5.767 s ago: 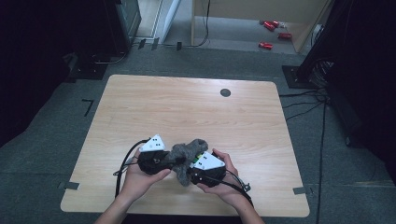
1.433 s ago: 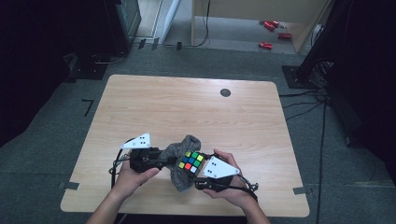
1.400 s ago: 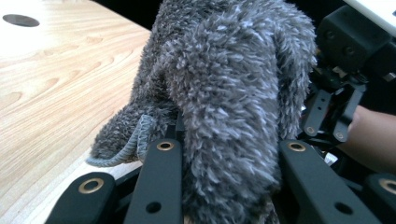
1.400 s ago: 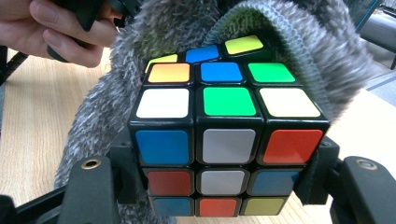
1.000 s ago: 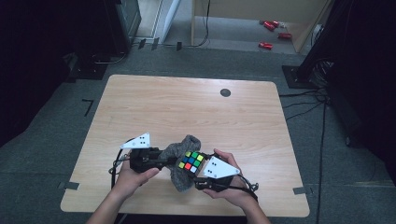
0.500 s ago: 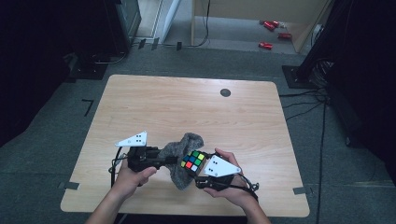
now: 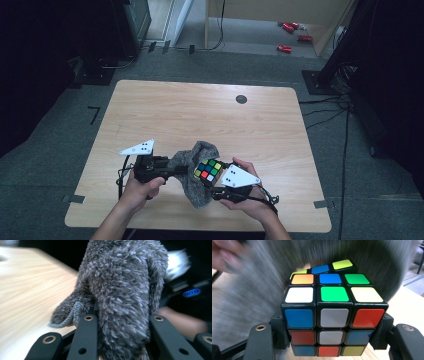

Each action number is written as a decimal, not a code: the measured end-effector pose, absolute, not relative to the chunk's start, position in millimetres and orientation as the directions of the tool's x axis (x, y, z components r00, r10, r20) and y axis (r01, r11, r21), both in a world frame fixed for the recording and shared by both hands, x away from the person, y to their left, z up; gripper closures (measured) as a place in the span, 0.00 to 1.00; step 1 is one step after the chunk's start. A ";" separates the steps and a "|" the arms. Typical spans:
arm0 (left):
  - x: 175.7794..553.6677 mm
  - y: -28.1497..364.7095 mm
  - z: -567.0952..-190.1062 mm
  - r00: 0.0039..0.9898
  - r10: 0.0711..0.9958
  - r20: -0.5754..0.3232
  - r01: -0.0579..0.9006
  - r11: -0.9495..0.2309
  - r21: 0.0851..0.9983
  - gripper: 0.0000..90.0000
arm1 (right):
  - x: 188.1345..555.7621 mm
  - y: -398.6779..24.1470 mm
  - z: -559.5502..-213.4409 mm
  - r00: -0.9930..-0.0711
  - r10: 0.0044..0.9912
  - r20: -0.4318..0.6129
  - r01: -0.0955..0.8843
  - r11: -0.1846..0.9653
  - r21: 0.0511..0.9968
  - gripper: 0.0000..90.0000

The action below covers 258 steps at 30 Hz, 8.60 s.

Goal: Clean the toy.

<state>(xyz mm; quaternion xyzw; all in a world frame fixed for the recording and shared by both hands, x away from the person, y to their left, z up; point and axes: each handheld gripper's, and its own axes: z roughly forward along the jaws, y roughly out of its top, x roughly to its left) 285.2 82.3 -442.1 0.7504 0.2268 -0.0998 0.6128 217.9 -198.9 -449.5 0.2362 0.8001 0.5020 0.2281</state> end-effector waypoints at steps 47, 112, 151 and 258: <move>275.0 52.8 -477.6 0.930 0.355 -0.098 0.288 -0.534 0.795 0.48 | 225.7 -211.1 -442.8 -0.700 0.714 0.004 0.254 0.245 0.936 0.39; 249.8 60.0 -450.6 0.982 0.008 0.186 -0.166 -0.419 0.893 0.38 | 218.0 -195.7 -461.0 -0.948 0.311 -0.071 0.092 0.480 0.872 0.36; 258.0 65.0 -446.0 0.982 0.088 0.166 -0.122 -0.371 0.921 0.38 | 225.3 -206.5 -457.2 -0.928 0.362 -0.088 0.100 0.469 0.877 0.38; 330.7 62.7 -457.0 0.997 0.070 0.024 -0.009 -0.210 0.978 0.39 | 298.1 -203.0 -473.0 -0.939 0.342 0.021 0.186 0.457 0.870 0.44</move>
